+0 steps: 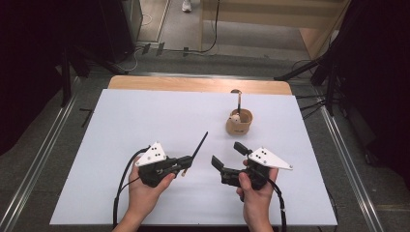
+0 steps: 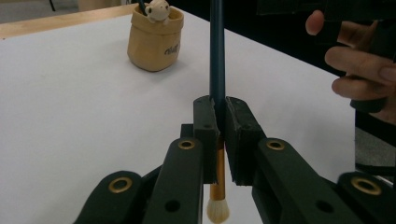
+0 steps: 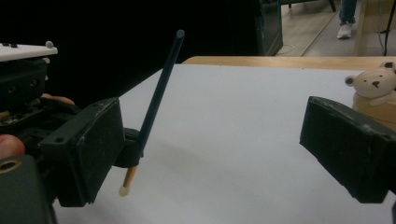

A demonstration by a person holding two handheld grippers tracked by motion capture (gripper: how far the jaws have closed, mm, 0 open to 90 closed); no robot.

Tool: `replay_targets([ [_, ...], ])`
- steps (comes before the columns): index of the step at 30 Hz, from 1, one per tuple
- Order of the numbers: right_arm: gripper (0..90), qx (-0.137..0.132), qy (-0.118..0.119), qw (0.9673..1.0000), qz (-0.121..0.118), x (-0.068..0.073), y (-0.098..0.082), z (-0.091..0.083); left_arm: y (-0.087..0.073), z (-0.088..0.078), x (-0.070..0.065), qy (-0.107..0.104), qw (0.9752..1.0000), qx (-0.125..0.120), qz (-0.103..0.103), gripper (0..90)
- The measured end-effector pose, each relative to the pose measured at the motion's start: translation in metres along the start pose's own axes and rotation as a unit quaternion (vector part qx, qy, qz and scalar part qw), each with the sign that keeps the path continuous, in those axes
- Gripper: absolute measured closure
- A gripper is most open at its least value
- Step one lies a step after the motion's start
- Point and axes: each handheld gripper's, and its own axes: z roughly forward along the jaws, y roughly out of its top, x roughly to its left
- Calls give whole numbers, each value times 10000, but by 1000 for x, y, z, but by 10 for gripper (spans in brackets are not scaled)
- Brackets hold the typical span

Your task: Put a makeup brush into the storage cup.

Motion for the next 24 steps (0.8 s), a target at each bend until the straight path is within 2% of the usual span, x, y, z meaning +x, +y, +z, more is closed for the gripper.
replay_targets([
  [7, 160, -161, 221, 9990, 353, 8, -7, 8, -1, 6, -7, -105, 9999, -89, 22, 849],
  [11, 250, -126, 159, 9984, 533, 13, -11, 14, -2, 7, -9, -141, 9998, -169, 12, 849],
  [14, 297, -90, 257, 9967, 771, 16, -14, 19, -2, 8, -12, -150, 9997, -165, 37, 849],
  [16, 318, -69, 303, 9960, 839, 17, -15, 20, -3, 9, -13, -157, 9997, -195, 45, 849],
  [20, 452, -172, 382, 9942, 991, 19, -18, 19, -3, 10, -17, -124, 9995, -250, 129, 849],
  [24, 526, -283, 430, 9924, 1116, 17, -20, 18, -4, 11, -20, -130, 9994, -296, 139, 849],
])
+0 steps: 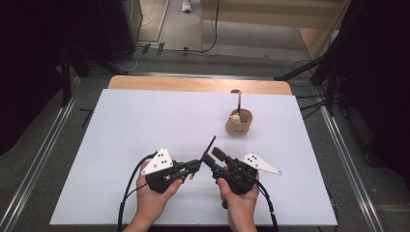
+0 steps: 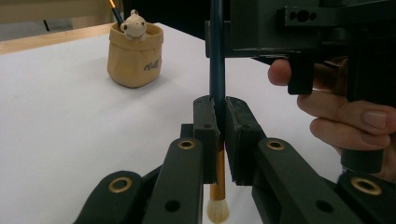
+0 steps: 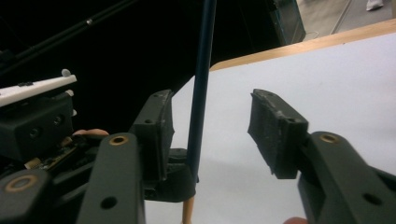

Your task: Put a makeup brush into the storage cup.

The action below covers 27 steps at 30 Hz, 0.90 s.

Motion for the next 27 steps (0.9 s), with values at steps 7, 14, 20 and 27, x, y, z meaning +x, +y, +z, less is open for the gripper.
replay_targets([
  [7, 605, -37, 204, 9996, 192, 0, -3, 1, -1, 3, -3, -23, 10000, 7, 37, 849],
  [14, 680, 26, 321, 9988, 363, -2, -7, 5, -1, 5, -6, -59, 10000, 11, 57, 849],
  [20, 731, 33, 345, 9983, 472, -4, -9, 6, -1, 6, -7, -69, 10000, 11, 59, 849],
  [27, 771, 14, 367, 9981, 500, -6, -10, 6, -2, 6, -7, -57, 9999, 14, 83, 849],
])
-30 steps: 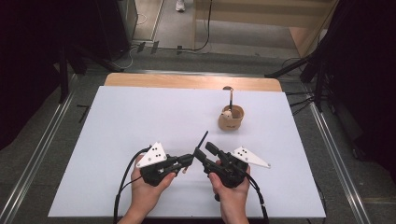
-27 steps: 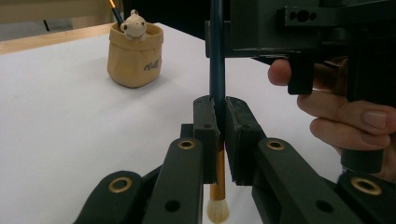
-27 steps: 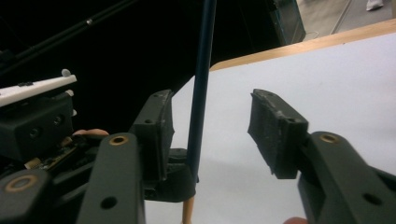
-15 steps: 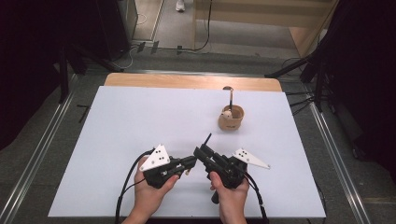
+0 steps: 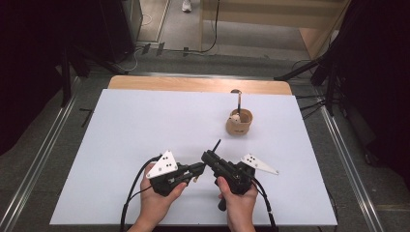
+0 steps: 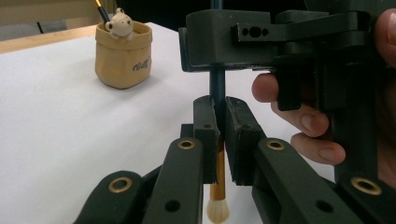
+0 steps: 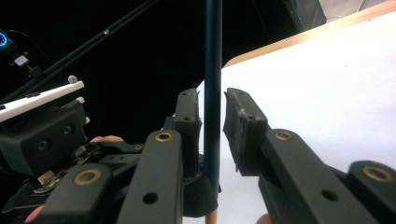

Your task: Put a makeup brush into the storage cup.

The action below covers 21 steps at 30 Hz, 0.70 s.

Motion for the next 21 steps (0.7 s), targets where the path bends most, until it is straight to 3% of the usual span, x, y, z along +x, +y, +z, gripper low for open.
replay_targets([
  [10, 835, 65, 2, 10000, -17, 0, -2, 2, 0, 1, 0, -4, 10000, 2, -6, 849],
  [21, 848, 52, 13, 10000, -70, -2, -2, 3, -1, 1, 1, 33, 10000, 23, 14, 849],
])
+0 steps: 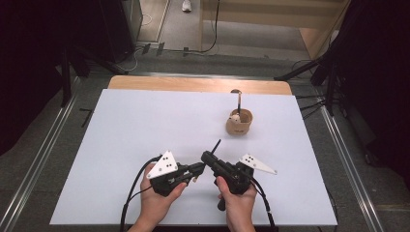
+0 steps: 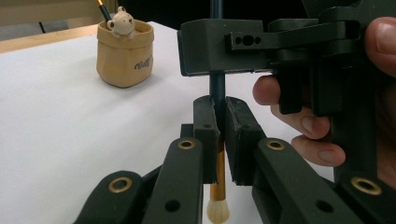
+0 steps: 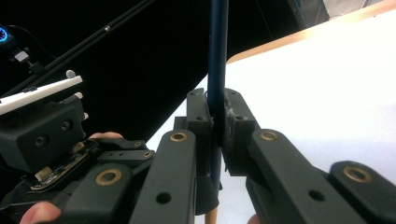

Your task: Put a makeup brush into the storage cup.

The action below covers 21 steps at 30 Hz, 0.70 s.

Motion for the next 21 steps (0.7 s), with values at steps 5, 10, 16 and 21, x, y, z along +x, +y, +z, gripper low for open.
replay_targets([
  [5, 850, 7, -22, 10000, -67, 1, 0, 0, -1, 1, 2, -93, 9999, -21, -93, 846],
  [10, 850, -25, -91, 9998, -189, 0, 2, -2, -1, 0, 3, -134, 9998, 31, -125, 835],
  [16, 849, -161, -235, 9991, -329, -3, 8, -7, 0, -4, 6, -54, 9999, -5, -128, 819],
  [21, 849, -227, -384, 9977, -504, -5, 12, -11, 1, -12, 13, 22, 9998, -33, -179, 813],
])
